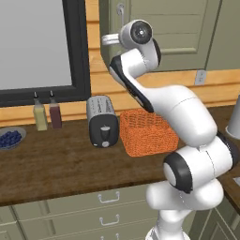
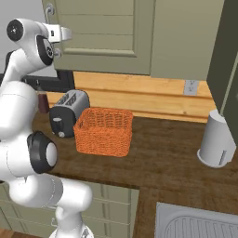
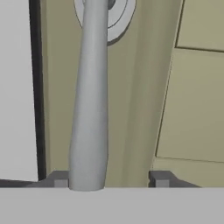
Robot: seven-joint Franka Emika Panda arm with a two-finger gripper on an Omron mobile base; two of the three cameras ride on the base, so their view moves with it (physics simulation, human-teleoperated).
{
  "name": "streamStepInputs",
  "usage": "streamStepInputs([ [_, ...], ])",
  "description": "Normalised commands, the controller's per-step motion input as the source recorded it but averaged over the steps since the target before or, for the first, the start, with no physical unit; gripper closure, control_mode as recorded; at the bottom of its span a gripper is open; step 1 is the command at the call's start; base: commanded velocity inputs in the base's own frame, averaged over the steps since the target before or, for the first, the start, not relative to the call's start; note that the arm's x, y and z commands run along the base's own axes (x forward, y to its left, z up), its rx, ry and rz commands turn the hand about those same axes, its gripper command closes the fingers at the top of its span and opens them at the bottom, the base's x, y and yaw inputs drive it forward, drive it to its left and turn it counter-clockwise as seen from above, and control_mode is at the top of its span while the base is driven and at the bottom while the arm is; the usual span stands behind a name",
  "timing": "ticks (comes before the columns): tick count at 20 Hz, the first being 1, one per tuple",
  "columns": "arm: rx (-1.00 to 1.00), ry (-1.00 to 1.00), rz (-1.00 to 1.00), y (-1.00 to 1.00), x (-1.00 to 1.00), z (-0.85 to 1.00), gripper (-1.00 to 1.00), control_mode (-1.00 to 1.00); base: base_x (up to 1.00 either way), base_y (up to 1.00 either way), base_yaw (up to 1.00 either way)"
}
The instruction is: Open the cabinet, pick up the bread from the cabinet and place it in the basket. Then move the basket to the dining counter.
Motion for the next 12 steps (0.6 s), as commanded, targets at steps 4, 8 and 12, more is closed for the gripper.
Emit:
streamStepInputs([
  [4,0.00,0.00,0.03,0.00,0.11,0.00,1.00,-1.00,0.00,0.00,0.00],
  [8,0.00,0.00,0.00,-0.16,-0.58,0.00,1.00,-1.00,0.00,0.00,0.00],
  [12,0.02,0.00,0.00,-0.64,-1.00,0.00,1.00,-1.00,0.00,0.00,0.00],
])
